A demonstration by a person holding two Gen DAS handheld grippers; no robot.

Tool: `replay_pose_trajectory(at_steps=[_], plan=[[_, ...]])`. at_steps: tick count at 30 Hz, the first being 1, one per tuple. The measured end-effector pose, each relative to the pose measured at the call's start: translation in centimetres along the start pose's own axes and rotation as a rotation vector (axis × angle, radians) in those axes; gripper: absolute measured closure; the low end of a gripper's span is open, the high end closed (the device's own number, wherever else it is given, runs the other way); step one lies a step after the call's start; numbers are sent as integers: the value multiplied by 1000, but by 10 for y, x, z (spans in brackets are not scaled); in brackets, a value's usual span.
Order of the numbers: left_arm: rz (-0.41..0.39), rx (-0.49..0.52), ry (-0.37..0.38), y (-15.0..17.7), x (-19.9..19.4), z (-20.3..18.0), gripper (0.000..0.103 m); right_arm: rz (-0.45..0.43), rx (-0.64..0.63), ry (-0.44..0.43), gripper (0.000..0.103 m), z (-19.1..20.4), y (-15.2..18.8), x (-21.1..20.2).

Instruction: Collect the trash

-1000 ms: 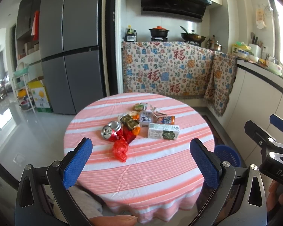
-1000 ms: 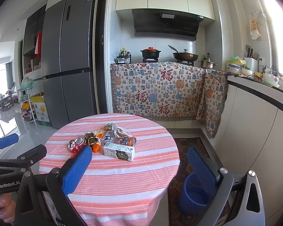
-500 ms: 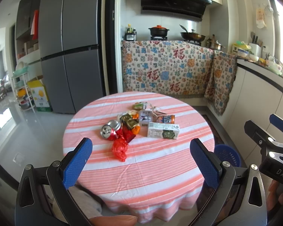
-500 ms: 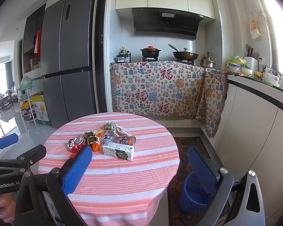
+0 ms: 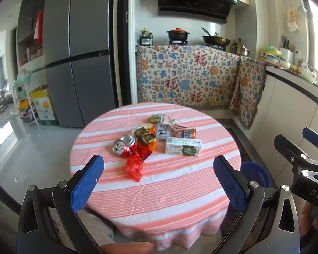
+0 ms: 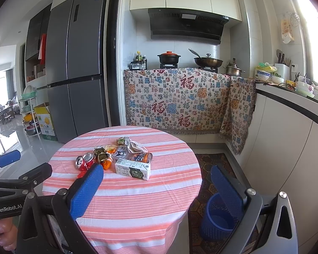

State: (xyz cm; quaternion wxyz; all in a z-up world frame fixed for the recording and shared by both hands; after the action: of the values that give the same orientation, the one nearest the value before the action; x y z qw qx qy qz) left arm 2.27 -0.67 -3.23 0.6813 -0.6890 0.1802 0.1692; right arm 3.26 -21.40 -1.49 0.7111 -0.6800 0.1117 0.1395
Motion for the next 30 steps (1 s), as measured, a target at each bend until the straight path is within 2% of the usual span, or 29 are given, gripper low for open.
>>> replay_pose_trajectory(at_steps=[30], plan=[[3, -1, 0, 0, 1, 0, 0, 3, 5, 4, 0, 1, 0, 1]])
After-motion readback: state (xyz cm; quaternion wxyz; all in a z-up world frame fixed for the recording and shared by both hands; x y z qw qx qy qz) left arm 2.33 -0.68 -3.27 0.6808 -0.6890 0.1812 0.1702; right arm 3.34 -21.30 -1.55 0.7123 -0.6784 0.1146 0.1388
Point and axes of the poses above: each gripper's, at about its wrist camera, not at the fingertips, and x roughly the way its jaws point, z to its left, y to its underside, the point moved 2 cm from there along x, roughly the way its jaws point, and after that the axes turned 2 degrees about -z, right-handed, at the moved point
